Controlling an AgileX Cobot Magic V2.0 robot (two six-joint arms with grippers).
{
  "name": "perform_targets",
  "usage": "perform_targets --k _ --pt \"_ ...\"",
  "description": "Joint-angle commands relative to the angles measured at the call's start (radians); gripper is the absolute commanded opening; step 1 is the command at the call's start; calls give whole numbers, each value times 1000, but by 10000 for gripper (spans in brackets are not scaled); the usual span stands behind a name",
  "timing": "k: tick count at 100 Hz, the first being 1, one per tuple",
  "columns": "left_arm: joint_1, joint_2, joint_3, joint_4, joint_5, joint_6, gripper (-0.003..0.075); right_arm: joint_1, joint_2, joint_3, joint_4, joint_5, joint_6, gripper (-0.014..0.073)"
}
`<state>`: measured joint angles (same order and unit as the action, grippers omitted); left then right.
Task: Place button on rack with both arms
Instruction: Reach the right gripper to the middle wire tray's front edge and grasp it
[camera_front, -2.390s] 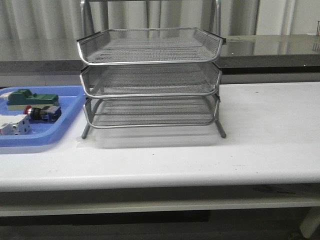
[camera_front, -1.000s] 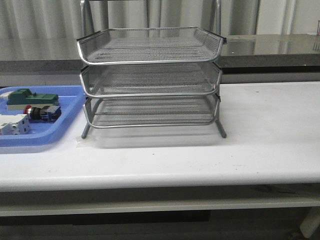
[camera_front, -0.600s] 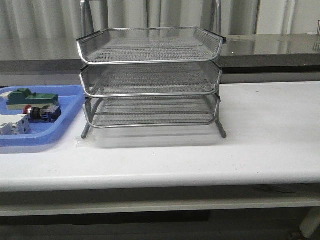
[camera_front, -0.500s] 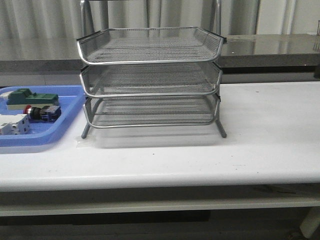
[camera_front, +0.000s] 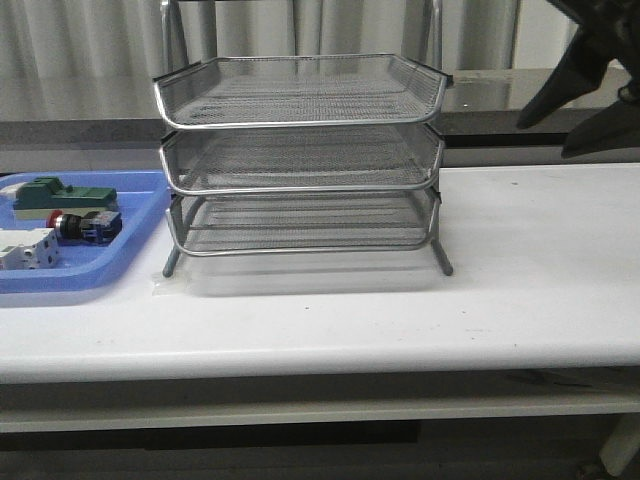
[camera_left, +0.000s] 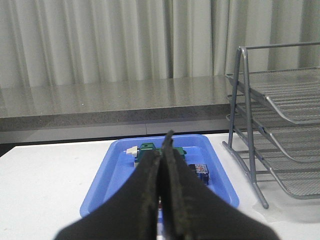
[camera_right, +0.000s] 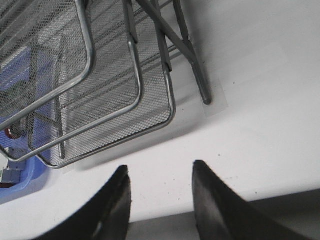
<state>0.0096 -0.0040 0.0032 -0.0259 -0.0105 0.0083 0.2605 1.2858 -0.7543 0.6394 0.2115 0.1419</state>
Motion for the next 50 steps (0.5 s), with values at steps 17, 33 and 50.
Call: perform_targets --k 17,33,50 --pt "3 -31 33 1 -82 -8 -20 4 118 -126 38 -37 -4 318" --pt "3 -31 33 1 -82 -8 -20 4 171 -153 40 -28 -4 318" --pt "3 -31 33 1 -82 -8 -20 4 183 -157 43 -37 -4 318"
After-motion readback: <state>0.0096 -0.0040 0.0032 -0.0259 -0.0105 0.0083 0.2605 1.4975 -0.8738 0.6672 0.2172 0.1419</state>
